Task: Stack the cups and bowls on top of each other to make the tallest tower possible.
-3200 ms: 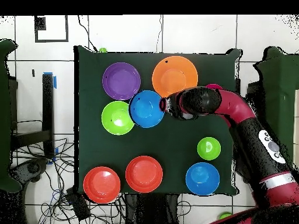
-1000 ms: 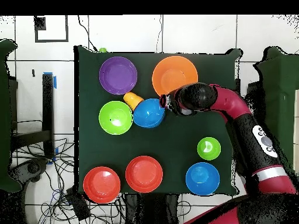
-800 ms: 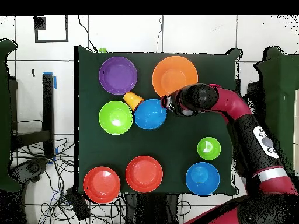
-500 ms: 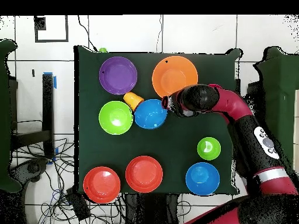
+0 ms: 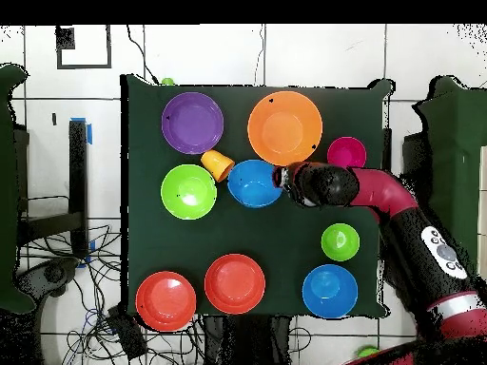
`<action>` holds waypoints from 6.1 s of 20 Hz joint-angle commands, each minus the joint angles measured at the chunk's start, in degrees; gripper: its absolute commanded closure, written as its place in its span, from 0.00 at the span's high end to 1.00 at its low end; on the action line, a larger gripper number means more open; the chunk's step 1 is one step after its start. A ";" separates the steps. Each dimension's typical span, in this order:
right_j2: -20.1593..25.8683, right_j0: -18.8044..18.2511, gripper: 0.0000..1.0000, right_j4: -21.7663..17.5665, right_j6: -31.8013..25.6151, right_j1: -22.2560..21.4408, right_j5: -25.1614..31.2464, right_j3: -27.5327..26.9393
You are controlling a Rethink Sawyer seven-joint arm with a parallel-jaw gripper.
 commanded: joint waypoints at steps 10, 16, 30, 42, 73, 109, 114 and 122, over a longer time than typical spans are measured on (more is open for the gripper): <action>-12.33 10.09 0.00 -0.03 -10.75 -3.33 35.47 -0.71; -10.32 12.59 0.00 -0.31 -10.90 -1.10 47.48 -8.29; -6.30 11.76 0.00 2.06 -10.77 -0.82 46.58 -9.50; -4.53 9.68 0.00 1.65 -8.03 -1.11 34.09 -8.10; -5.70 1.07 0.00 -4.62 -2.81 -3.20 -18.26 7.85; -7.43 6.86 0.00 -5.90 -2.79 17.84 -22.49 -19.71; -7.99 6.30 0.00 -5.58 -4.01 16.08 -19.58 -17.25; -8.07 0.55 0.00 -1.52 -20.74 3.93 9.20 -1.48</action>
